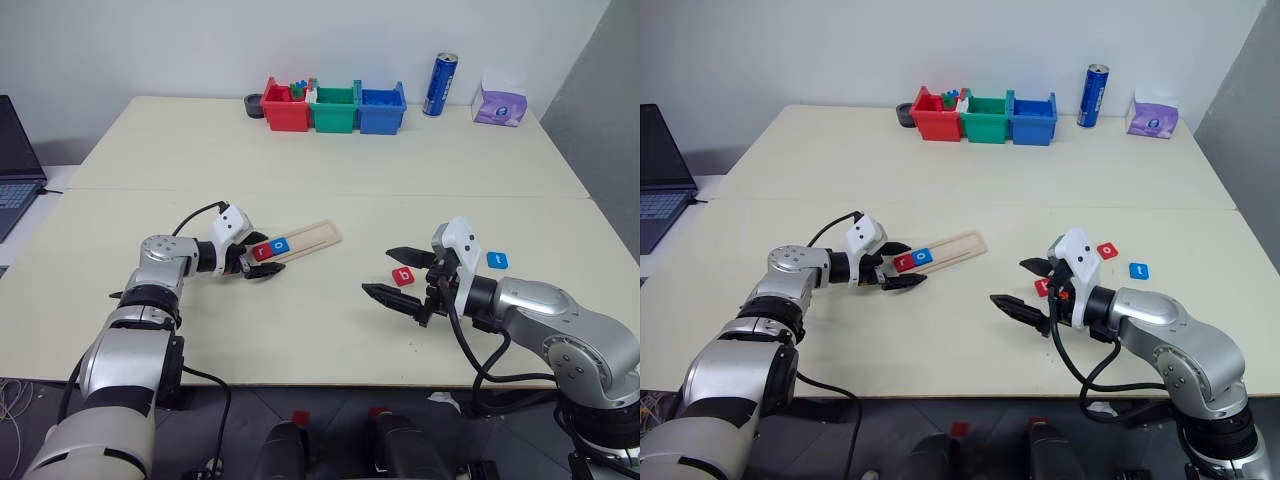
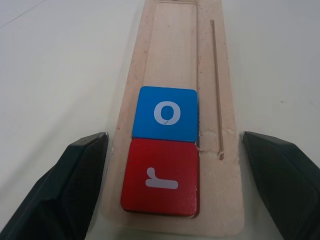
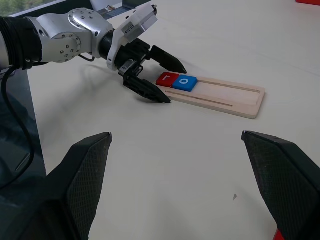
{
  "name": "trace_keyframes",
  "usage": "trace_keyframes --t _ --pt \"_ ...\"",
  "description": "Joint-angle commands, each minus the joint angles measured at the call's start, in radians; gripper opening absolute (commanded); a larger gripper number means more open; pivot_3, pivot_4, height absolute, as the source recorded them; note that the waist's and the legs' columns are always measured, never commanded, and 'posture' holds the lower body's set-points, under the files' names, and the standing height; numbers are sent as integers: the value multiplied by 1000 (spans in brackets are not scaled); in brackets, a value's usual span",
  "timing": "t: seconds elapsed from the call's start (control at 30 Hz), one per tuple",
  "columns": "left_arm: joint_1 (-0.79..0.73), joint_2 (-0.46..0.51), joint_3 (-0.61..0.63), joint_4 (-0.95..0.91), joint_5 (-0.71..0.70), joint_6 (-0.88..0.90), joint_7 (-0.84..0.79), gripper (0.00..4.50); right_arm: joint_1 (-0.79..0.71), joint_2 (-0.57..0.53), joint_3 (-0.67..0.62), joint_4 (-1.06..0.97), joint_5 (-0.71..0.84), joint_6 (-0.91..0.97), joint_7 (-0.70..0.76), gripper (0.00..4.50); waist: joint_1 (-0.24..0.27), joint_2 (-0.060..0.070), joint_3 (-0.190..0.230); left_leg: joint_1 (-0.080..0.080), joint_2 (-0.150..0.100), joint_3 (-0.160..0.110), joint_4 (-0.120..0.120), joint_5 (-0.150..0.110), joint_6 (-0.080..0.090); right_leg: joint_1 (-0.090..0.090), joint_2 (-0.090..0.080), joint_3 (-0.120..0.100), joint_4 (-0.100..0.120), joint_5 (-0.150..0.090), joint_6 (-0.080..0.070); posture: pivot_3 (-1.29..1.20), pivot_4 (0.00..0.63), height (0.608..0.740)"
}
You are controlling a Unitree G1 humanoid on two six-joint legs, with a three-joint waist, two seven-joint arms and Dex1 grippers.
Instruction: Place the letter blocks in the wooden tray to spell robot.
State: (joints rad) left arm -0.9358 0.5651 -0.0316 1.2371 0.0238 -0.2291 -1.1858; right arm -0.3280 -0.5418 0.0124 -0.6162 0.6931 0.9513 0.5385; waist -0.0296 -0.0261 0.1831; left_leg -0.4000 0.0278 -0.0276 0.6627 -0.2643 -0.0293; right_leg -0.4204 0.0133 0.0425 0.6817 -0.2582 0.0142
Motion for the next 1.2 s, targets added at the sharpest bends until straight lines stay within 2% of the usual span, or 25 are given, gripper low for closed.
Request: trace_keyframes --t 0.03,0.07,0.2,0.3,0.4,0.57,0.73,1.2 --pt "-7 14 2 13 16 0 4 3590 -5 -7 -33 -38 22 -9 -8 4500 0 0 0 0 0 0 0 0 0 0 0 0 0 0 0 0 150 740" --pt "-7 15 2 13 16 0 1 3379 -5 -8 -33 -36 21 -10 -9 4500 0 0 0 0 0 0 0 0 0 0 0 0 0 0 0 0 150 740" --pt "-6 11 -2 0 16 -23 -19 3381 -7 -13 -34 -32 21 -12 -5 4500 0 0 0 0 0 0 0 0 0 0 0 0 0 0 0 0 150 740" --pt "11 -1 -13 -40 4 -57 -94 3381 -7 -23 -32 -30 20 -16 5 4500 0 0 0 0 0 0 0 0 0 0 0 0 0 0 0 0 150 740" --pt "76 -15 -34 -148 -28 -88 -249 3381 -6 -37 -25 -28 16 -27 24 4500 0 0 0 0 0 0 0 0 0 0 0 0 0 0 -1 0 150 740" --pt "212 -16 -71 -385 -78 -71 -377 3381 -13 -41 -9 -13 5 -47 43 4500 0 0 0 0 0 0 0 0 0 0 0 1 0 1 -1 0 150 740" --pt "250 -13 -88 -476 -96 -41 -381 3381 -22 -31 8 -1 -4 -67 43 4500 0 0 0 0 0 0 1 0 0 0 0 0 0 0 -1 0 150 740" --pt "217 -23 -107 -402 -71 -79 -325 3381 -2 -36 15 -7 -12 -88 38 4500 0 0 0 0 0 0 1 0 0 1 0 0 1 0 0 0 150 740"
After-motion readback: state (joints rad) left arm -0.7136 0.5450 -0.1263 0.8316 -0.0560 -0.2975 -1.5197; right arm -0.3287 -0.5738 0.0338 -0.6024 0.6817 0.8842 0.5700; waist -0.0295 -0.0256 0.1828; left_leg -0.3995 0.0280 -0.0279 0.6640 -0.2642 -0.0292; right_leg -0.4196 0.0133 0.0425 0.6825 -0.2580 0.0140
